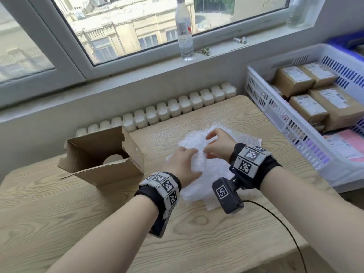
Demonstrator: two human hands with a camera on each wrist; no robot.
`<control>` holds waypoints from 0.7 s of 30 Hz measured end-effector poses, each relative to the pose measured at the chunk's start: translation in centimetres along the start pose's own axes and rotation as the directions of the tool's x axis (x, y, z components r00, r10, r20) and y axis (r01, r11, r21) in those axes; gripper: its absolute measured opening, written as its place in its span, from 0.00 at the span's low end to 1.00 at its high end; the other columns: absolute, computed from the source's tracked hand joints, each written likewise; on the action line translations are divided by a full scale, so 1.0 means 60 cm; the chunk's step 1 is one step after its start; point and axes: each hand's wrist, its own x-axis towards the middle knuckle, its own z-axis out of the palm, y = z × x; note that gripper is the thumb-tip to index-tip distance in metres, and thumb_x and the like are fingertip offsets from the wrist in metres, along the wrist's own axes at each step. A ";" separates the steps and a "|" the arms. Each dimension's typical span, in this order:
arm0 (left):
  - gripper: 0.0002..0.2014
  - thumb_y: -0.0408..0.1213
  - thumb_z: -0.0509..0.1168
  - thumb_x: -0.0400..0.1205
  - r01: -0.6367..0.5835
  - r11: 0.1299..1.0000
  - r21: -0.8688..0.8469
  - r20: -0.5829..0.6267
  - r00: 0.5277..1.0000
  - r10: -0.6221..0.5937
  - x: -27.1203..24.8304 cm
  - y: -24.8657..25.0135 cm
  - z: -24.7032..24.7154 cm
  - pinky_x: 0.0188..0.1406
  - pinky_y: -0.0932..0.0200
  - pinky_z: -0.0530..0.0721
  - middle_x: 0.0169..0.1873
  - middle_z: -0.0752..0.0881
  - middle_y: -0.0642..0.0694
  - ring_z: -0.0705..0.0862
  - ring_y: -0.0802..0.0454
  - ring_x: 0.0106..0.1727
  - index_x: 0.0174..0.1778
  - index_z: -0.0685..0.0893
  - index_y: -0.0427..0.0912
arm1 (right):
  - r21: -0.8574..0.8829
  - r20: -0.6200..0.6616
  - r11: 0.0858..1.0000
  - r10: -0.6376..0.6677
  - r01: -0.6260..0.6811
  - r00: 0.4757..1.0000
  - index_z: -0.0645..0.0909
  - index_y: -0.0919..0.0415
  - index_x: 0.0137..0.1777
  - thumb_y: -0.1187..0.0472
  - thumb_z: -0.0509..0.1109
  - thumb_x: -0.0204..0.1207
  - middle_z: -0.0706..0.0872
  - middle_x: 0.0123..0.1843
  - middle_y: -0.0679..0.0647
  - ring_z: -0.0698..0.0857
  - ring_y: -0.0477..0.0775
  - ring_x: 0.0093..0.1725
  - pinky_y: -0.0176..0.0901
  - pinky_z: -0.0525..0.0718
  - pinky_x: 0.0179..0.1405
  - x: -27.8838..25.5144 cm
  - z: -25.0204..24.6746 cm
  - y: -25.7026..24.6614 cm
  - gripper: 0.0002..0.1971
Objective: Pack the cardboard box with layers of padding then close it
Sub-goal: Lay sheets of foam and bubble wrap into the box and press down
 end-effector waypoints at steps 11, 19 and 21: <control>0.04 0.34 0.70 0.78 -0.070 0.864 -0.499 -0.272 0.959 -0.080 -0.081 -0.109 -0.201 0.28 0.78 0.75 0.35 0.84 0.50 0.81 0.58 0.36 0.47 0.84 0.44 | -0.640 0.179 0.636 -0.421 0.431 0.889 0.72 0.53 0.74 0.56 0.77 0.68 0.76 0.73 0.50 0.73 0.52 0.74 0.45 0.72 0.71 -0.066 0.087 -0.141 0.33; 0.23 0.50 0.67 0.78 0.123 0.935 -0.331 -0.694 0.640 -0.330 -0.120 -0.177 -0.252 0.66 0.50 0.76 0.64 0.75 0.43 0.77 0.47 0.63 0.66 0.76 0.45 | -0.326 -0.028 0.807 -0.529 0.492 0.848 0.78 0.59 0.39 0.61 0.68 0.76 0.80 0.37 0.51 0.79 0.51 0.40 0.41 0.77 0.41 -0.078 0.166 -0.196 0.05; 0.21 0.51 0.64 0.80 0.095 0.907 -0.409 -0.613 0.708 -0.351 -0.120 -0.185 -0.246 0.56 0.56 0.76 0.60 0.80 0.44 0.79 0.51 0.56 0.64 0.79 0.43 | -0.136 -0.045 0.863 -0.497 0.487 0.867 0.76 0.56 0.38 0.63 0.67 0.77 0.79 0.36 0.47 0.80 0.49 0.40 0.39 0.79 0.42 -0.082 0.181 -0.206 0.07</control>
